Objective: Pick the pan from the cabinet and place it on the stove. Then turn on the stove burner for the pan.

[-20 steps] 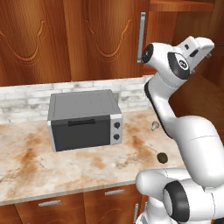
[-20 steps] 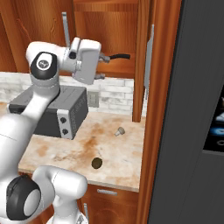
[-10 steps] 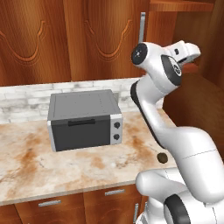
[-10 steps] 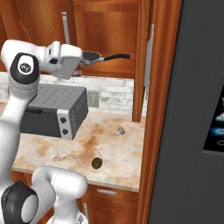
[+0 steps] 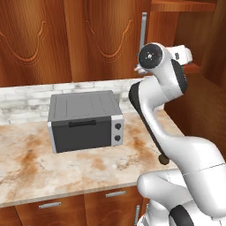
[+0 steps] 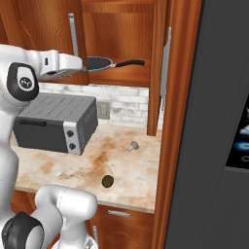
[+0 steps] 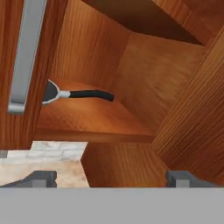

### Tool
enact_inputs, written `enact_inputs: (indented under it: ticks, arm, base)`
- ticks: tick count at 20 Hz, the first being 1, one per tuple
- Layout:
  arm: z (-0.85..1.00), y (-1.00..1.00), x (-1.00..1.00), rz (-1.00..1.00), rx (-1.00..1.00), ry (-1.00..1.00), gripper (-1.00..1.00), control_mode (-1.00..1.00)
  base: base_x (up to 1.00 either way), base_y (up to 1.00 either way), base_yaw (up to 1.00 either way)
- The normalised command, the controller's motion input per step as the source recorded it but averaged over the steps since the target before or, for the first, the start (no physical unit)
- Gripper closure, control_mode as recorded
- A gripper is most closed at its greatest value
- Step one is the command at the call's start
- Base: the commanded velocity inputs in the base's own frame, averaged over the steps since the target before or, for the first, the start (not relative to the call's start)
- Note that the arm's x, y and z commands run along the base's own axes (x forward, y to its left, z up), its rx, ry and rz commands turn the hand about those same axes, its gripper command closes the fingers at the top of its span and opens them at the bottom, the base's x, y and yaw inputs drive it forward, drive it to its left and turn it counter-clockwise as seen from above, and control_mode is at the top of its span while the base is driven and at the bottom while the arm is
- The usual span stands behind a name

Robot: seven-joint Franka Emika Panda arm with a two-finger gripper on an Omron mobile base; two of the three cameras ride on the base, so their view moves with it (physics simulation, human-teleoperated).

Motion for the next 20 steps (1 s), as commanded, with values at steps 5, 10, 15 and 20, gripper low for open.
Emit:
enact_inputs:
  ticks: [5, 10, 15, 20]
  arm:
    - [0.06, 0.37, 0.09, 0.22, 0.15, -0.25, -1.00, -1.00]
    - [0.11, 0.25, 0.16, 0.19, 0.13, -0.24, -1.00, -1.00]
    - [0.04, 0.20, 0.13, 0.15, 0.07, -0.25, -1.00, -1.00]
    - [0.00, 0.10, 0.26, 0.09, 0.00, -0.24, -1.00, -1.00]
  base:
    - [0.00, 0.00, 0.00]
    - [0.00, 0.00, 0.00]
    - [0.00, 0.00, 0.00]
    - [0.00, 0.00, 0.00]
